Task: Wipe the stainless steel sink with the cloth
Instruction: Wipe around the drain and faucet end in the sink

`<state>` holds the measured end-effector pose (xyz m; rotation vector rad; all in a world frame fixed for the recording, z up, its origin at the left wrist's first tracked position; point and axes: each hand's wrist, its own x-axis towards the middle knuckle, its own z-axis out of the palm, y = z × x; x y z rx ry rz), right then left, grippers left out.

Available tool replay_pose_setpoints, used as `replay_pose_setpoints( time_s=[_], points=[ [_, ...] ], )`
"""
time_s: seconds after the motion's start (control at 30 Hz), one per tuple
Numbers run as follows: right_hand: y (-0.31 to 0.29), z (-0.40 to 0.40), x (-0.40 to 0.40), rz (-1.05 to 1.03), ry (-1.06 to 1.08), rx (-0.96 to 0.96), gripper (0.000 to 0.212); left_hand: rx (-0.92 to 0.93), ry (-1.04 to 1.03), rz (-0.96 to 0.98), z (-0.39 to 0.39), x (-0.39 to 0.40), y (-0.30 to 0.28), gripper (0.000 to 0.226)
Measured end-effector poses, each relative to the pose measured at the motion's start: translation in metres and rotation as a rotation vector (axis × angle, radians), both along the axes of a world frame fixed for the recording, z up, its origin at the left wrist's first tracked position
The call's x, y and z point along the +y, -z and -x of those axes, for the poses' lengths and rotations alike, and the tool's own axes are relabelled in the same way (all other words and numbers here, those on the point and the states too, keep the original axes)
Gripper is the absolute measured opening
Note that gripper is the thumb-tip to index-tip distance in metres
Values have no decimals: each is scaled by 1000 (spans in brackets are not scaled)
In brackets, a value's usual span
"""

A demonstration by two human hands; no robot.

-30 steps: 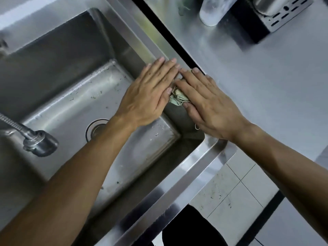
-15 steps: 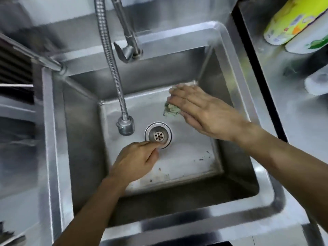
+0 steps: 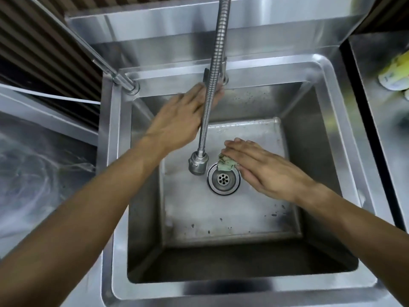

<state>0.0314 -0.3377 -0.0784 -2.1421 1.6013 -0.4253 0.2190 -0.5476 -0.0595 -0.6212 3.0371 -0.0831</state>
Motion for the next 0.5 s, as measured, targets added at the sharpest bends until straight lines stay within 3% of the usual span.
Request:
replay_pose_setpoints(
  time_s=[0.2, 0.27, 0.4, 0.5],
  points=[
    [20, -12, 4, -72, 110, -68, 50, 30, -196, 64, 24, 9, 3, 103],
    [21, -16, 5, -89, 151, -97, 49, 92, -335, -70, 29, 27, 4, 109],
    [22, -20, 10, -147, 259, -180, 49, 326, -548, -489, 49, 43, -1, 93],
    [23, -14, 19, -163, 299, -203, 48, 460, -604, -640, 58, 31, 5, 93]
  ],
)
